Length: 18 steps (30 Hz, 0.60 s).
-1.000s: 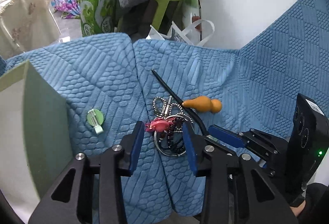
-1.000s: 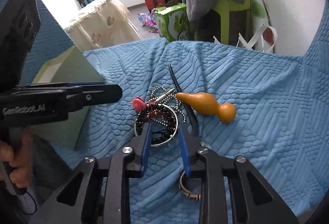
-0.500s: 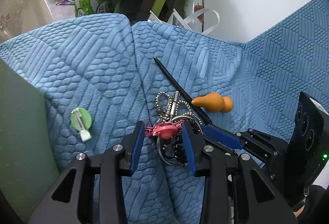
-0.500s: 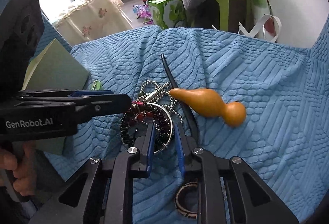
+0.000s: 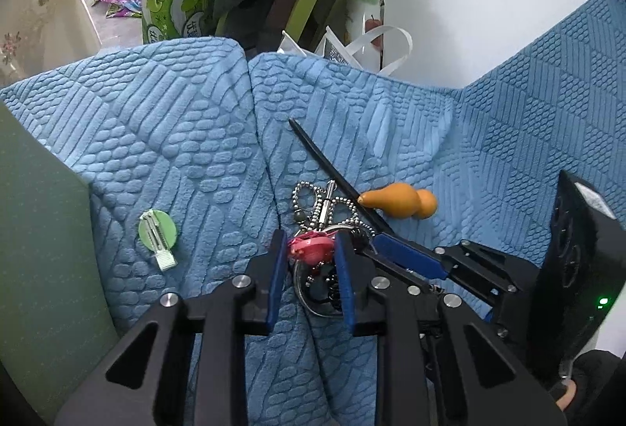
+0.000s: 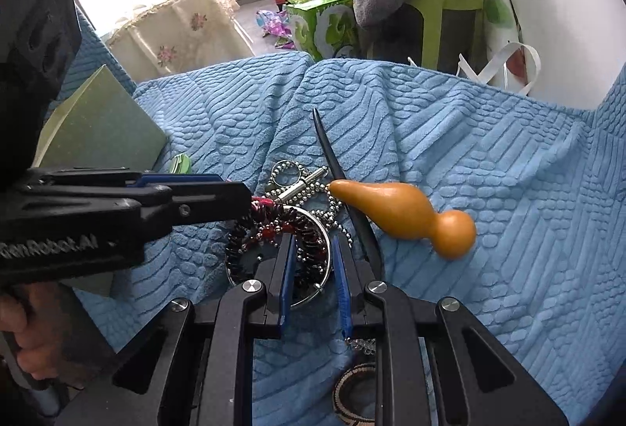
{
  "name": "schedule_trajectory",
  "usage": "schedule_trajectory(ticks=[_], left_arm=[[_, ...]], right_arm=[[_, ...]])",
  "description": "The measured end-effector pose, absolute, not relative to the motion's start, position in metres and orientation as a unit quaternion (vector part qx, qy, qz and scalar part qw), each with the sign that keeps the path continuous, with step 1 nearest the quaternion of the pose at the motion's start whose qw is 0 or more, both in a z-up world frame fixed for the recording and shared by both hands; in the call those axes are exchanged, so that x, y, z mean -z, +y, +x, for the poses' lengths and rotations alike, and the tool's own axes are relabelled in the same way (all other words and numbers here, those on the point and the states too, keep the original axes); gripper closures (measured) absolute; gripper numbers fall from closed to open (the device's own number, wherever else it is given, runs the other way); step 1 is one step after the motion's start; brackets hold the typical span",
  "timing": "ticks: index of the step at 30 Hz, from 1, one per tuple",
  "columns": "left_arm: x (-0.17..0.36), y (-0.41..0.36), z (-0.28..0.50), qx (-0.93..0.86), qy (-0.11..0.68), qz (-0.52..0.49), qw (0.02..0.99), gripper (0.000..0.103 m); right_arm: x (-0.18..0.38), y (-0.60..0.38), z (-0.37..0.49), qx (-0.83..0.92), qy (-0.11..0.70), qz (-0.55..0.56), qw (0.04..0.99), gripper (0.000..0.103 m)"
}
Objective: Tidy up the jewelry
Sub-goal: 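Grasp the black beaded coil bracelet with the right gripper while the left gripper grasps the pink hair clip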
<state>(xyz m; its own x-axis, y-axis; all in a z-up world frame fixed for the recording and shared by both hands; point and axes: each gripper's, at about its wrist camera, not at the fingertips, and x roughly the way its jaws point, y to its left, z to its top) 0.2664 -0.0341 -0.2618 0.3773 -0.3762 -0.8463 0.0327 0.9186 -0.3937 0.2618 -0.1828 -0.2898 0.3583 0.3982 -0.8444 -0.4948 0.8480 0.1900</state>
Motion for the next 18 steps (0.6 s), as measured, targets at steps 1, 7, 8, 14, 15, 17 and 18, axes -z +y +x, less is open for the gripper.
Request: schedule_trajectory(ticks=[1,7,8,14,15,17,18], left_arm=[[0.260,-0.035,0.266,0.123,0.543,-0.156,0.816,0.078],[0.259,-0.036,0.263,0.121,0.541,-0.153,0.818,0.078],[0.259,-0.036,0.263,0.121,0.540,-0.152,0.819,0.078],[0.256,-0.032,0.260,0.119,0.537,-0.159,0.820,0.078],[0.255,-0.033,0.259,0.119,0.537,-0.159,0.820,0.078],[0.253,-0.032,0.258,0.118,0.533,-0.158,0.823,0.078],[0.252,-0.032,0.258,0.118,0.533,-0.158,0.823,0.078]], right_arm=[[0.289,-0.182,0.261,-0.271,0.495,-0.050,0.824,0.088],[0.283,-0.176,0.258,-0.290,0.479,-0.057,0.826,0.090],[0.284,-0.174,0.257,-0.289,0.479,-0.062,0.826,0.090],[0.291,-0.168,0.259,-0.281,0.480,-0.081,0.827,0.090],[0.291,-0.168,0.258,-0.281,0.478,-0.083,0.828,0.090],[0.291,-0.167,0.258,-0.280,0.477,-0.088,0.829,0.090],[0.291,-0.167,0.257,-0.277,0.476,-0.092,0.830,0.095]])
